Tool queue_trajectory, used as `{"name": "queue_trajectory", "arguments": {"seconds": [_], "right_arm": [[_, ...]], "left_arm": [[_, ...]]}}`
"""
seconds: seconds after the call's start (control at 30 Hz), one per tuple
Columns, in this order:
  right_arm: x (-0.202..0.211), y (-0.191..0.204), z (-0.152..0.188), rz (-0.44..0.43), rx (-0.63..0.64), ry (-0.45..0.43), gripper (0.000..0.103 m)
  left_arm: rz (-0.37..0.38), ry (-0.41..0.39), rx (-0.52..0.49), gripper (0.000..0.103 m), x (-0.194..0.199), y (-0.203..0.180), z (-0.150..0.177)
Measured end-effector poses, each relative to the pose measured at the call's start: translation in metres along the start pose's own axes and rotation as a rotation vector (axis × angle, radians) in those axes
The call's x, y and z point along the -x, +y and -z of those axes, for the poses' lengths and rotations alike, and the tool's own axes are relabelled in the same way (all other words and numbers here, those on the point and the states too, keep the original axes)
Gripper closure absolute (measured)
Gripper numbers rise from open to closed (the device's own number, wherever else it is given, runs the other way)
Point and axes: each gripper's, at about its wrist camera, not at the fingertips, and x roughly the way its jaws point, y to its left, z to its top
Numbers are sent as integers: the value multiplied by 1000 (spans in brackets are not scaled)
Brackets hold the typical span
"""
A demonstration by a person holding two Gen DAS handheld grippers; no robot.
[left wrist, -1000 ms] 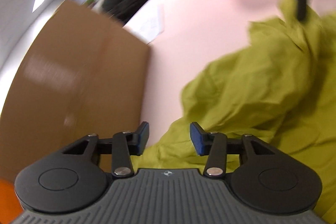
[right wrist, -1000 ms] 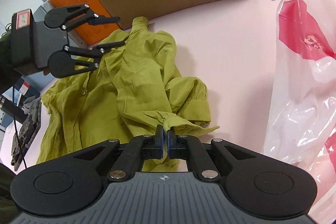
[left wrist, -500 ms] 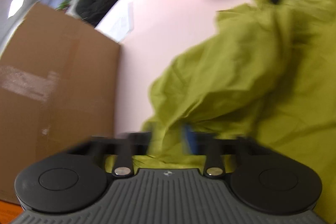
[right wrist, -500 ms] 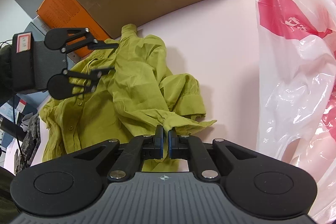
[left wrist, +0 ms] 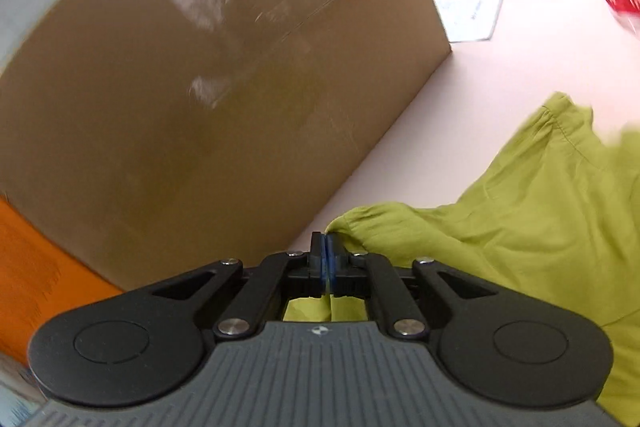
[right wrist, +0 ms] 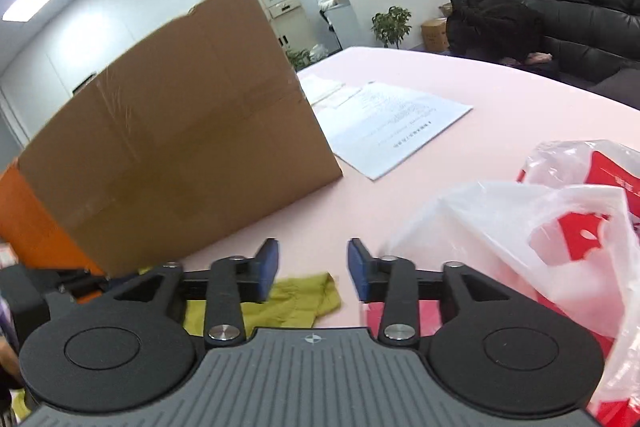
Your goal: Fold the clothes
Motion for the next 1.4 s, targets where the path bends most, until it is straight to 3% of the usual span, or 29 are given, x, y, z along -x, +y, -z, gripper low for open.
{"name": "queue_trajectory", "arguments": {"seconds": [0.1,0.2,0.27,0.3,0.33,0.43,0.57,0.6,0.67,0.7,0.83,0.93,1.0,1.1,1.17,1.3,1.4], "right_arm": [[4,2,26,-54,48,86,53],[-12,10,53,-108,87,209,49],[-27,15,66,-104,91,245,49],[-32,17,70,-105,85,241,55],[-38,16,72,-110,79,255,93],[-43,12,74,-8,51,259,98],[-44,-7,69,49,18,265,97],[-43,-2,69,54,58,268,96],[-40,5,69,81,117,255,76],[-34,5,70,89,133,234,60],[1,2,76,44,176,183,57],[40,-4,90,-141,166,251,49],[66,-3,103,-281,185,326,49],[104,12,127,-353,315,419,46],[118,22,144,-366,378,466,43],[128,37,174,-329,478,506,36],[132,29,180,-276,372,491,36]], "left_arm": [[52,15,86,88,7,12,3],[97,9,171,60,20,26,2],[153,38,270,22,23,38,-4],[182,52,320,21,23,44,-7],[167,47,360,21,26,47,-9],[128,47,469,22,31,60,-20],[53,60,588,22,63,88,7],[28,65,594,22,74,92,20],[-34,82,600,22,97,101,49],[-69,102,595,22,110,104,68],[-208,206,559,22,182,109,153],[-255,310,515,22,247,97,213],[-233,385,484,22,284,83,246],[-131,414,478,22,335,56,282],[-70,392,478,22,354,37,291],[6,337,484,22,345,-1,306],[89,316,607,22,342,1,310]]}}
